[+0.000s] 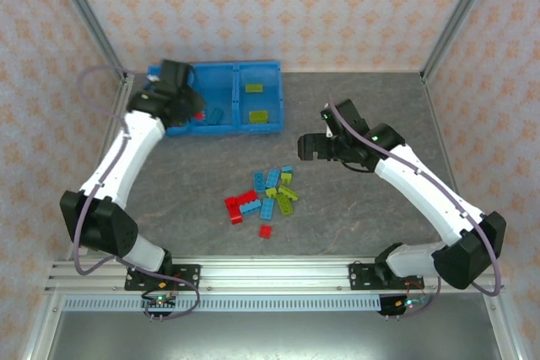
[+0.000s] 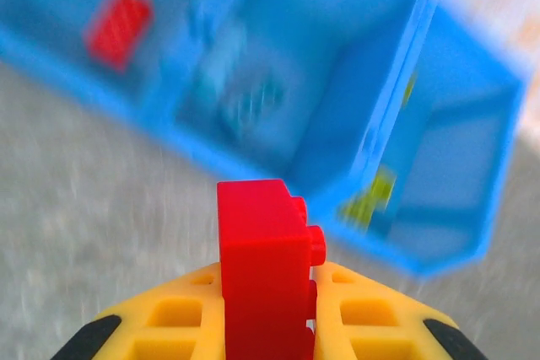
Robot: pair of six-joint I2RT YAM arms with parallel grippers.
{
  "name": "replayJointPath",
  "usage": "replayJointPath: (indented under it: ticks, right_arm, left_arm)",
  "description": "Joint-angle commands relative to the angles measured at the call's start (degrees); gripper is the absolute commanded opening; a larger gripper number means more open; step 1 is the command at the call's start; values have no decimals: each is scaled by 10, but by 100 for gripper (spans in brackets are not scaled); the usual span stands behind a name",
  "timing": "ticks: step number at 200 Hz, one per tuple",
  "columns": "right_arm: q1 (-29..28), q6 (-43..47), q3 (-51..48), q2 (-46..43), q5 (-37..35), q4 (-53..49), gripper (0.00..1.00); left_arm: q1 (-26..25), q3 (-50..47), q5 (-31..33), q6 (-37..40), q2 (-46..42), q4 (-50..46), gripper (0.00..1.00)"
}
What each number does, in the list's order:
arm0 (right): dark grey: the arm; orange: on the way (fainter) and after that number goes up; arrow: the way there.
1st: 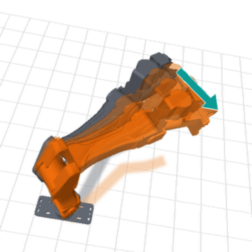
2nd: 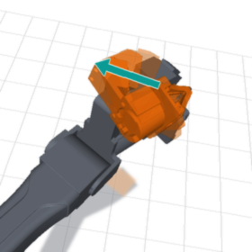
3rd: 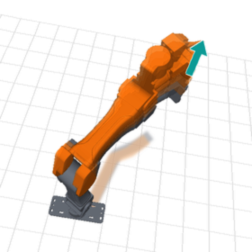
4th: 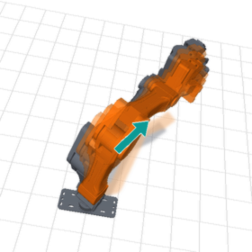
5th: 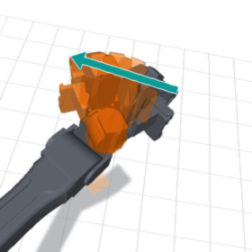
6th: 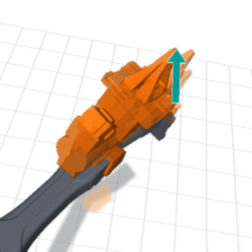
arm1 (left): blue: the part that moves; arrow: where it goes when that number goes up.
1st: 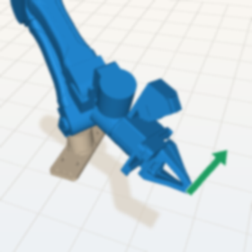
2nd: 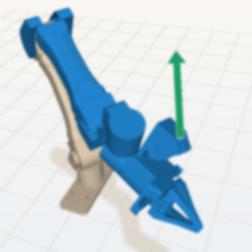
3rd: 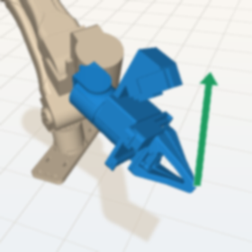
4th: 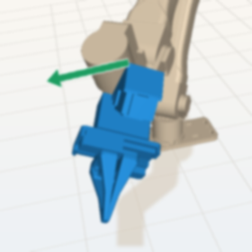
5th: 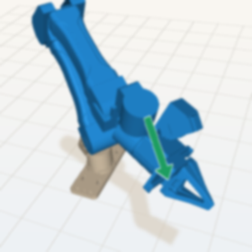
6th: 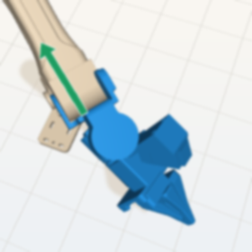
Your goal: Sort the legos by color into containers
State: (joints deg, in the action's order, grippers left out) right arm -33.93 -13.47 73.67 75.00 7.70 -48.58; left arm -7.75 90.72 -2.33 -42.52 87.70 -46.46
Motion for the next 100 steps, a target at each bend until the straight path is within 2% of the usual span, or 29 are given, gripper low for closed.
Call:
replayJointPath:
  ticks: [1,53,100]
  right_arm:
    - [1,-14,27,13,2,8,100]
    - [2,-19,58,15,-12,-16,100]
    - [2,-47,64,-8,-41,-52,100]
  left_arm:
    - [51,82,23,90,68,-76,10]
    - [121,246,-6,110,259,-85,11]
    - [148,342,-22,112,345,-104,35]
